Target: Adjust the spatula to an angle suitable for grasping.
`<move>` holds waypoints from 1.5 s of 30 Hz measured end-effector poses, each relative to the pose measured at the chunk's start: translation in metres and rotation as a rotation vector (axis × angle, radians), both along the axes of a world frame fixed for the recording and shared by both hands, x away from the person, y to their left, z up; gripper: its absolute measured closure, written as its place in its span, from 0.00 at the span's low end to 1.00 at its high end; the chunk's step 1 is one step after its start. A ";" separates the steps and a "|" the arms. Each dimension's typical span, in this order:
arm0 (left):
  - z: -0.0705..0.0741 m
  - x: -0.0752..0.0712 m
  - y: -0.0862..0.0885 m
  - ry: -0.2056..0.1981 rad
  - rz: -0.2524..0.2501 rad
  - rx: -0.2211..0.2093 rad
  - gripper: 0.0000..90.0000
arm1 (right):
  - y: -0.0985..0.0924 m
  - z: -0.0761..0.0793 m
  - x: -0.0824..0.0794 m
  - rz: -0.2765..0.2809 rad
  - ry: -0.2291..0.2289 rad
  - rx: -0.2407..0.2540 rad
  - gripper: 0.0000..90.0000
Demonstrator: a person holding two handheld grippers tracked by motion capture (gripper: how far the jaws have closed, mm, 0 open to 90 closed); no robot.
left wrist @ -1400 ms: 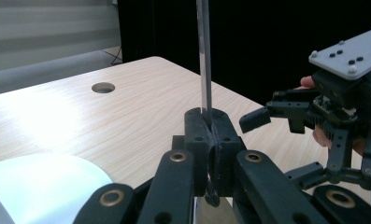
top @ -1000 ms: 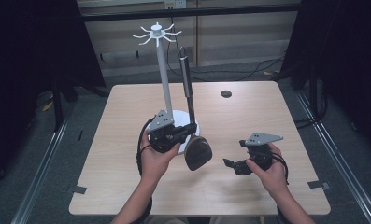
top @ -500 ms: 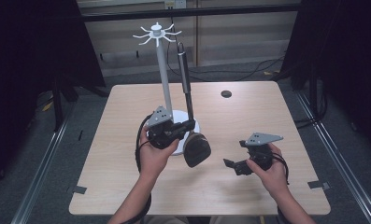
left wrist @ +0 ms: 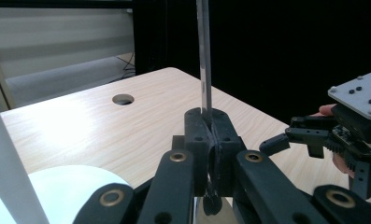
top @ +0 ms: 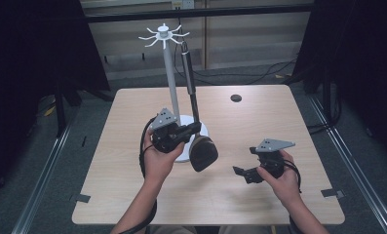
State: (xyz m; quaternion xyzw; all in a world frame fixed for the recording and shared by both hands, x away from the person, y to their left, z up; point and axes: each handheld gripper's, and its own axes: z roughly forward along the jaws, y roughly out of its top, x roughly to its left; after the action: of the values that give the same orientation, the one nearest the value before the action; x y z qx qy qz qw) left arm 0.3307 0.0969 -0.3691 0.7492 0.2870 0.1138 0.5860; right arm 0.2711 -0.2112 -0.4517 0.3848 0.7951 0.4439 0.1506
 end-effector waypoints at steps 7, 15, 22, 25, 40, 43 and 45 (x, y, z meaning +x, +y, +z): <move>0.000 0.003 0.001 0.003 0.014 0.004 0.98 | 0.000 0.000 0.000 0.004 0.000 0.001 0.04; -0.002 0.007 0.003 0.008 0.032 0.010 0.98 | 0.000 0.000 0.000 0.002 0.001 0.001 0.04; -0.005 0.010 0.005 0.012 0.046 0.005 0.98 | 0.000 0.000 0.000 0.005 -0.002 -0.003 0.04; -0.006 0.011 0.007 0.011 0.061 0.011 0.98 | 0.001 0.000 0.000 0.005 -0.001 -0.003 0.04; -0.010 0.017 0.012 -0.012 0.085 0.028 0.97 | 0.001 0.000 0.000 0.004 -0.001 -0.003 0.04; -0.011 0.019 0.013 -0.012 0.089 0.024 0.96 | 0.001 0.000 0.000 0.006 0.001 -0.005 0.04; -0.011 0.021 0.014 -0.012 0.094 0.028 0.96 | 0.001 -0.001 0.000 0.007 0.002 -0.006 0.04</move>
State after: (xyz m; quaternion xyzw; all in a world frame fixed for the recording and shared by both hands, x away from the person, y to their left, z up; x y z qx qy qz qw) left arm 0.3514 0.1110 -0.3801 0.7424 0.3167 0.1494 0.5712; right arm 0.2711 -0.2101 -0.4523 0.3821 0.7979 0.4416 0.1494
